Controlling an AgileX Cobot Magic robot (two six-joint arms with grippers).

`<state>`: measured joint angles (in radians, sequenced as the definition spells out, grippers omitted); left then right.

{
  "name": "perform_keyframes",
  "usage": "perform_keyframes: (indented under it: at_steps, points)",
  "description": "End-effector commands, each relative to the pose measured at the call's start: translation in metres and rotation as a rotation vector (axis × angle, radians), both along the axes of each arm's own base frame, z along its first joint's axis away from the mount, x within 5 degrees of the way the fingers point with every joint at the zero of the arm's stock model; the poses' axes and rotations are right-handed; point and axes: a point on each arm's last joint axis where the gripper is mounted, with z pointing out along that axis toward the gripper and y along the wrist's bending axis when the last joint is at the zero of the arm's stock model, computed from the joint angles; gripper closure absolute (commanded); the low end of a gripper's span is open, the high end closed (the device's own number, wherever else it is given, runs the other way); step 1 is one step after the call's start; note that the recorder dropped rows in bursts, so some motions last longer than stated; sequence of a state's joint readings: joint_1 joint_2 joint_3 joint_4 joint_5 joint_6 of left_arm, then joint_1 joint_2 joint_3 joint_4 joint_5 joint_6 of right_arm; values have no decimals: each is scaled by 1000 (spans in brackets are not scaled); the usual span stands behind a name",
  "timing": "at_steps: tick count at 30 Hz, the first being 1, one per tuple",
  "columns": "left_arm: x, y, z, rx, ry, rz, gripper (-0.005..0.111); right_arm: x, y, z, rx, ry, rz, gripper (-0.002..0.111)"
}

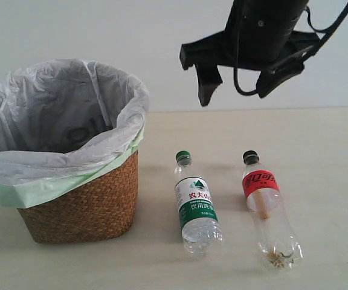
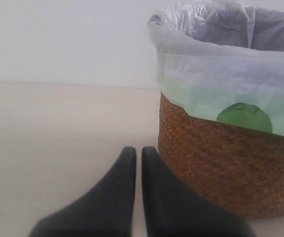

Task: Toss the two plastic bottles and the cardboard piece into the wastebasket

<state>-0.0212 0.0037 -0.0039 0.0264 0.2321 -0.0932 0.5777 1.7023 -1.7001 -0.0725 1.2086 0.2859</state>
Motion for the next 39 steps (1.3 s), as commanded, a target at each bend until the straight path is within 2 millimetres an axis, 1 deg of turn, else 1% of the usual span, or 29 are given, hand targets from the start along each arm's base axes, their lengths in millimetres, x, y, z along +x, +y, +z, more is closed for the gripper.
perform_keyframes:
  at_steps: [1, 4, 6, 7, 13, 17, 18, 21, 24, 28, 29, 30, 33, 36, 37, 38, 39]
  points:
    - [0, 0, -1, 0, 1, 0, 103, -3, -1, -41, -51, 96, 8, 42]
    - [0, 0, -1, 0, 1, 0, 103, -2, 0, -65, -39, 79, 16, 42]
    - [0, 0, -1, 0, 1, 0, 103, -2, 0, -76, -29, 67, 16, 42]
    - [0, 0, -1, 0, 1, 0, 103, -4, 1, -84, -15, 70, 13, 42]
    - [0, 0, -1, 0, 1, 0, 103, -7, 9, -115, 120, 51, 12, 41]
    - [0, 0, -1, 0, 1, 0, 103, -4, 11, -132, 123, 66, 4, 28]
    - [0, 0, -1, 0, 1, 0, 103, -3, 13, -138, 116, 77, 11, 26]
    - [0, 0, -1, 0, 1, 0, 103, -1, 22, -157, 99, 109, 35, 28]
    - [0, 0, -1, 0, 1, 0, 103, -2, 36, -173, 92, 102, 81, 28]
    - [0, 0, -1, 0, 1, 0, 103, 3, 43, -195, 90, 99, 78, 28]
    - [0, 0, -1, 0, 1, 0, 103, 5, 44, -205, 84, 110, 70, 30]
    - [0, 0, -1, 0, 1, 0, 103, 5, 45, -209, 78, 119, 69, 32]
    - [0, 0, -1, 0, 1, 0, 103, 7, 45, -217, 61, 123, 75, 43]
    - [0, 0, -1, 0, 1, 0, 103, 7, 45, -216, 64, 116, 74, 75]
    - [0, 0, -1, 0, 1, 0, 103, 8, 45, -208, 68, 98, 89, 95]
    - [0, 0, -1, 0, 1, 0, 103, 8, 46, -204, 70, 90, 97, 104]
    - [0, 0, -1, 0, 1, 0, 103, 9, 47, -194, 76, 76, 103, 108]
